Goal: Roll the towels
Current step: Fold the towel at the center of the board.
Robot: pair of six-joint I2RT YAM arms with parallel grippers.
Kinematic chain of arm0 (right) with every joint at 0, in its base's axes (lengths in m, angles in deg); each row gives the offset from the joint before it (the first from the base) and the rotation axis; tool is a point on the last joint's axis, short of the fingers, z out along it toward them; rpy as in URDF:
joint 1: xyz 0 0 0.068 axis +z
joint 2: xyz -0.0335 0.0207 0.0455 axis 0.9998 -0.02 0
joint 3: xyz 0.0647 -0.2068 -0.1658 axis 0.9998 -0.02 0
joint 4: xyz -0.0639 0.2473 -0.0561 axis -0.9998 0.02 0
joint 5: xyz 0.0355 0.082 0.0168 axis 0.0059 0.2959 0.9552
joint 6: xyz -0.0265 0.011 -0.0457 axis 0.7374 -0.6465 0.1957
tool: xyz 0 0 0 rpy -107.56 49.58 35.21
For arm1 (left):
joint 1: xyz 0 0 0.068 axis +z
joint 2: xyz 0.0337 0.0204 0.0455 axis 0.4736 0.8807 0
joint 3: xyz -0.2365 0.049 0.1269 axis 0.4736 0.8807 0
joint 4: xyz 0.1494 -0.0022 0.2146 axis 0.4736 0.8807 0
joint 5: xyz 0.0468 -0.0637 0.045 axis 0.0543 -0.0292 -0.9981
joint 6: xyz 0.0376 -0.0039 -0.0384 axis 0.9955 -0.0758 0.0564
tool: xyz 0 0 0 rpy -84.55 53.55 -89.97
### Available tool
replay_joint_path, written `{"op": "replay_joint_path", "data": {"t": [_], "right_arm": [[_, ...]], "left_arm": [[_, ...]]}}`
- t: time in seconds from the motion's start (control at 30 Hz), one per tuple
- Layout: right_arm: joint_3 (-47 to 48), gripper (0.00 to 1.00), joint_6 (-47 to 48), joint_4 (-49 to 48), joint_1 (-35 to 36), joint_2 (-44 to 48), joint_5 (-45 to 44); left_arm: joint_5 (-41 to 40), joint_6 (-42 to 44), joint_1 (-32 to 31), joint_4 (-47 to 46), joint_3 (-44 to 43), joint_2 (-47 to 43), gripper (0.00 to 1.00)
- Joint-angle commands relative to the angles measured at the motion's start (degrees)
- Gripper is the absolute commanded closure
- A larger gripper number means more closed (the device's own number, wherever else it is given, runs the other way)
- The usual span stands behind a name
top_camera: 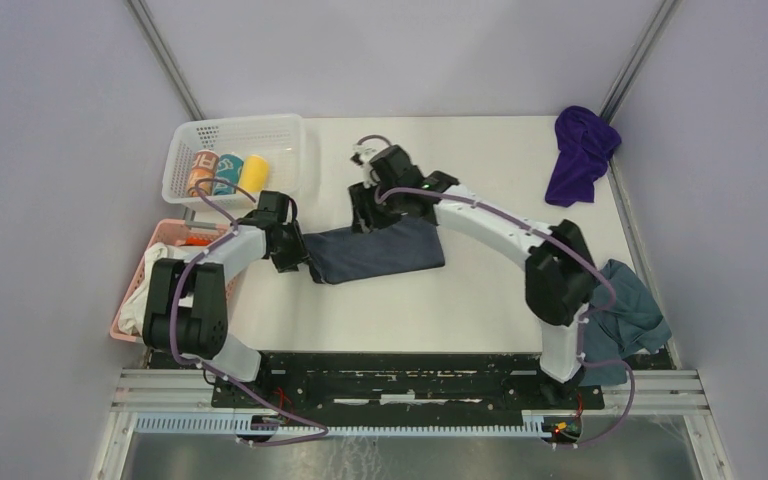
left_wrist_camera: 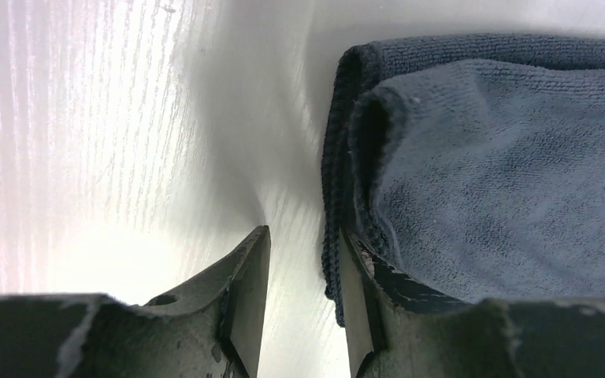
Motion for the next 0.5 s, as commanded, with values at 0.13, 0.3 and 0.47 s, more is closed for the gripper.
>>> {"op": "replay_joint_path", "data": {"t": [0.13,0.3,0.47], "right_arm": [[-20.1,0.43,-0.2,-8.6,-12.9,14.6,3.7],[-28.5,0.44,-1.6,-13.4,-15.5,17.3,8.8],[-35.7,0.45,-4.1,-19.0,-17.7,18.2,13.6]], "left_arm": [[-8.8,-1.0,0.4,4.1,-2.3,-7.0,0.52],[-9.1,-0.4,0.1,7.3,-4.1,-12.7,0.49],[-3.6,-3.4,-4.6,5.9,-4.7,-18.1,0.45]]}}
